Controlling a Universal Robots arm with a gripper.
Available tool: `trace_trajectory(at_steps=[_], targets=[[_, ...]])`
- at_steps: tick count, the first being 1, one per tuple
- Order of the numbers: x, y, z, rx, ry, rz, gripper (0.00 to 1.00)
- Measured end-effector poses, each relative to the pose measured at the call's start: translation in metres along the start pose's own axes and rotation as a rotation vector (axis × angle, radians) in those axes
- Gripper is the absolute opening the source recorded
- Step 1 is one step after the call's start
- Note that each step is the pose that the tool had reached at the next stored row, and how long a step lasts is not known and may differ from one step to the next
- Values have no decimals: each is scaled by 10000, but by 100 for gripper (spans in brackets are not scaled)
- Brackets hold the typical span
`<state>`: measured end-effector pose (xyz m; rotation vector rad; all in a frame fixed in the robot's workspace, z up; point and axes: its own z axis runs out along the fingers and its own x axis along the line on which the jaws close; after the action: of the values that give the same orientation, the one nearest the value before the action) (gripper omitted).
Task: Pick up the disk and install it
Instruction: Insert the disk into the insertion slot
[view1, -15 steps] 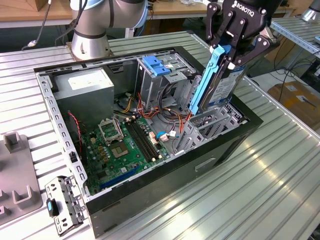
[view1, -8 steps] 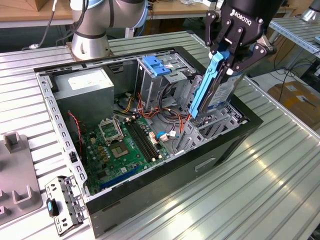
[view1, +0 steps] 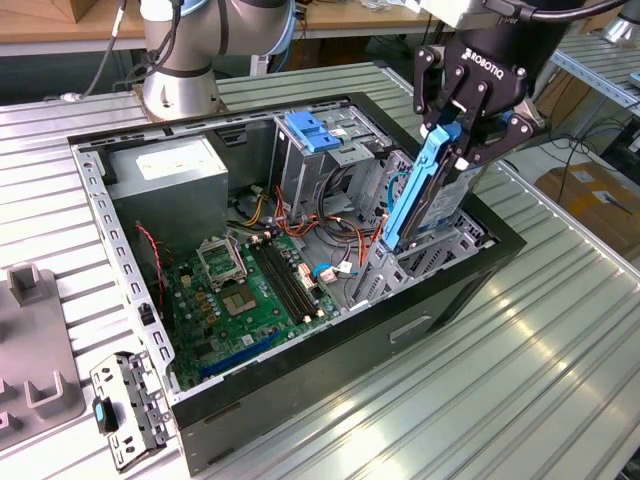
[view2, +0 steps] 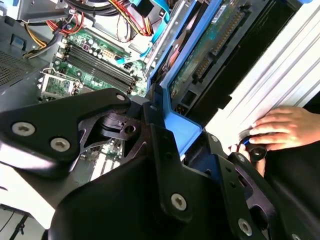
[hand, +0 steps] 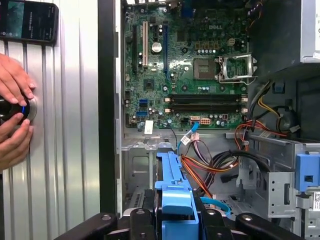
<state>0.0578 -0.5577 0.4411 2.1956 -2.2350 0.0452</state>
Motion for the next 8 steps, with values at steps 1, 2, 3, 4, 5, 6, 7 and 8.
trace_trajectory(at_steps=[1,2,3,4,5,6,7,8], targets=[[0,0,8,0,2,0,37],[0,0,18,1,-6,0,37],[0,0,28,0,-2,-1,37],[2,0,37,1,-3,-1,37],[4,0,43,1,-5,-1,37],[8,0,48,2,-5,-1,37],[17,0,55,3,-3,-1,37],[24,0,64,4,-6,-1,37]])
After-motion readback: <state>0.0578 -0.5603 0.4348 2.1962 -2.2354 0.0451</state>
